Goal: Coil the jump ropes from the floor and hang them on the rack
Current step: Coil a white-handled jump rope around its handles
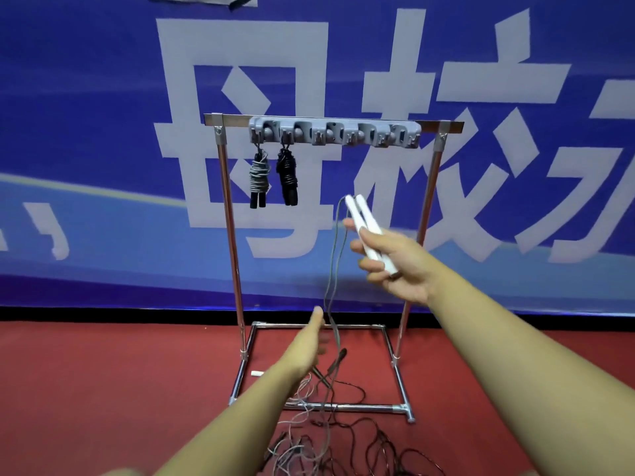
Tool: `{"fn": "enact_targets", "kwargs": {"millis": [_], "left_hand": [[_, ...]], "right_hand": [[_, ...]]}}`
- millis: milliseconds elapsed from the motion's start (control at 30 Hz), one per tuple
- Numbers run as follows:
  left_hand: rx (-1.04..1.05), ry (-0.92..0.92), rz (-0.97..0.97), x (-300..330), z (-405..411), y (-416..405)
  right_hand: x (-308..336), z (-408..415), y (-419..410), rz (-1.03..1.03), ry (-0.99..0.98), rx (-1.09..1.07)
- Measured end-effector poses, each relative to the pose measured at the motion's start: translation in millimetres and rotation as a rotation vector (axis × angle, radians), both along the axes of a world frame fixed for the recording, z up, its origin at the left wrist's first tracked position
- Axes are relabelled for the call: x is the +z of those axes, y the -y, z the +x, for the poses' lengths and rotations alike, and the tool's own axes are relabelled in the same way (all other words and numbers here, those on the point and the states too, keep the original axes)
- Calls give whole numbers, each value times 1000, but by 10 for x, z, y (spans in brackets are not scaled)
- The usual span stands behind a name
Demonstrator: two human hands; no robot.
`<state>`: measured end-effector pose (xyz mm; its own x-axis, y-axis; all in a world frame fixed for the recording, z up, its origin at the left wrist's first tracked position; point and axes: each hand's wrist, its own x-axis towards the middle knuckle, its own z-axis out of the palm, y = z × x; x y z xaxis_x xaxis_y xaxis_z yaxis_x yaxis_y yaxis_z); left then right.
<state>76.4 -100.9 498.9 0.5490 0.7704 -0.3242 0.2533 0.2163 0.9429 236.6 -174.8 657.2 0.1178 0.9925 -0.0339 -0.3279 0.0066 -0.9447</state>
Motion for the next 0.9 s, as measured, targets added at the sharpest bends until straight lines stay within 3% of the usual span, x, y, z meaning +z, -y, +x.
{"fn": "enact_targets", "kwargs": {"millis": [133,300,433,733,800,900], "left_hand": [[201,380,89,210,92,-204],[66,450,114,370,207,-169],[6,335,202,49,171,-135],[-319,-120,161,-605,47,-284],[-394,-262,294,-720,35,-285],[-499,-492,627,-828,-9,-276]], "right_hand": [[-301,-104,127,-121,-49,191],[-647,-189,144,-132,-173,335],[-838,-109,64,-39,-400,167],[-1889,300,-119,-146,-442,-278],[-2108,362,-139,-251,-351,-332],[-2287,376,-170,-439,-4,-274]]}}
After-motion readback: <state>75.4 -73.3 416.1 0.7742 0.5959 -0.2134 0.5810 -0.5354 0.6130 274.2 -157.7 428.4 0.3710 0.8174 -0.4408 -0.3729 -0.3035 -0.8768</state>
